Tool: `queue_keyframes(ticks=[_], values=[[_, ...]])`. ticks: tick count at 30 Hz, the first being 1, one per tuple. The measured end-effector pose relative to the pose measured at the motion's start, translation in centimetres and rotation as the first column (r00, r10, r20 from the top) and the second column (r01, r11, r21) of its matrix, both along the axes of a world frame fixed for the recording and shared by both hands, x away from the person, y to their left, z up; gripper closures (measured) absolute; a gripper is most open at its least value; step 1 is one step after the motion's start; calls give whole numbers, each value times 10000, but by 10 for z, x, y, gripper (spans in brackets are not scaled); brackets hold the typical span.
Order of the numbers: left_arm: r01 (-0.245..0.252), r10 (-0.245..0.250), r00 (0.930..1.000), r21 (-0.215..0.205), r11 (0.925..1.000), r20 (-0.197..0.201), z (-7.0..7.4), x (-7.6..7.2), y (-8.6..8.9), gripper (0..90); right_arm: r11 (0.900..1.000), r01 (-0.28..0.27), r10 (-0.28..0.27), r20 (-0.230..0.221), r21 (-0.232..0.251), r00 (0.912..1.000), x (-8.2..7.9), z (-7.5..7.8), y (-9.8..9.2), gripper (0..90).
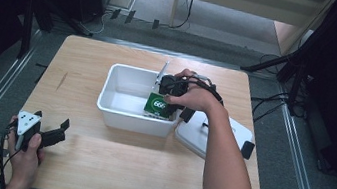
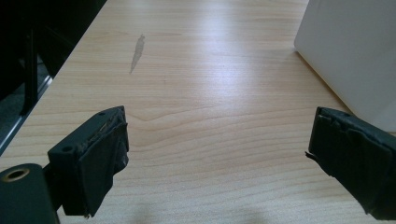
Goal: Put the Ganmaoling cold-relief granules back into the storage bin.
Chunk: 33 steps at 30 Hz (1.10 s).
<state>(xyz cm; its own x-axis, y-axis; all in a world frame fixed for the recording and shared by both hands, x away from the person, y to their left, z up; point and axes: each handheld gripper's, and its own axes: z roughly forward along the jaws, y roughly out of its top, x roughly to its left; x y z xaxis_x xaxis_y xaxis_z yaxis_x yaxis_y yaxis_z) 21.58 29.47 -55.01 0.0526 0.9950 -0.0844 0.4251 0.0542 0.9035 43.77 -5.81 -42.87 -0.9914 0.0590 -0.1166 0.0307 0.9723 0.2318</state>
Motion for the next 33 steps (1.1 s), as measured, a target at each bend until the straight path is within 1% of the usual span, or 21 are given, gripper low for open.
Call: queue_keyframes(ticks=[2,6,9,11,13,14,15,17,18,20,21,22,25,27,29,32,33], values=[[7,-7,10000,-3,10000,-11,0,0,0,55,10000,36,-37,29,24,10000,-1,2,-1,203],[-4,4,10000,42,10000,2,0,0,-1,55,9997,-50,48,87,253,10000,-2,7,-2,204],[-11,11,10000,23,10000,-7,0,0,0,55,9992,37,-41,102,398,9999,-4,12,-3,203],[-13,13,10000,33,10000,-9,0,0,-1,55,9984,95,-103,140,557,9998,-5,18,-6,196],[-4,4,10000,57,10000,-4,0,0,-1,55,9981,158,-167,150,603,9997,-6,19,-7,194],[-4,4,10000,52,10000,0,0,0,-1,55,9974,143,-154,145,701,9998,-6,21,-8,194],[-3,3,10000,52,10000,1,0,0,-1,55,9975,269,-280,157,658,9995,-7,23,-8,194],[0,0,10000,53,10000,-1,0,0,-1,55,9960,280,-297,192,844,9994,-8,28,-12,186],[0,0,10000,53,10000,-1,0,0,-1,55,9960,280,-297,192,844,9994,-8,28,-12,186],[19,-19,10000,75,10000,-15,0,0,-1,55,9951,410,-435,258,903,9987,-9,33,-15,179],[16,-16,10000,85,10000,-13,0,0,-1,55,9935,455,-488,291,1041,9984,-10,39,-18,161],[14,-14,10000,97,10000,-27,0,0,-1,55,9935,455,-488,291,1041,9984,-10,39,-18,161],[28,-28,10000,118,9999,-29,0,0,-1,55,9921,577,-628,425,1118,9971,-13,47,-25,133],[24,-23,10000,117,9999,-26,0,0,-1,55,9920,544,-600,465,1142,9971,-13,49,-26,128],[25,-25,10000,130,9999,-13,0,0,-1,55,9906,641,-713,563,1208,9959,-15,52,-30,113],[40,-39,10000,170,9998,-49,0,0,-1,55,9895,817,-889,562,1191,9945,-17,55,-37,14],[39,-38,10000,175,9998,-49,0,0,-2,55,9887,965,-1030,521,1149,9933,-18,56,-40,0]])
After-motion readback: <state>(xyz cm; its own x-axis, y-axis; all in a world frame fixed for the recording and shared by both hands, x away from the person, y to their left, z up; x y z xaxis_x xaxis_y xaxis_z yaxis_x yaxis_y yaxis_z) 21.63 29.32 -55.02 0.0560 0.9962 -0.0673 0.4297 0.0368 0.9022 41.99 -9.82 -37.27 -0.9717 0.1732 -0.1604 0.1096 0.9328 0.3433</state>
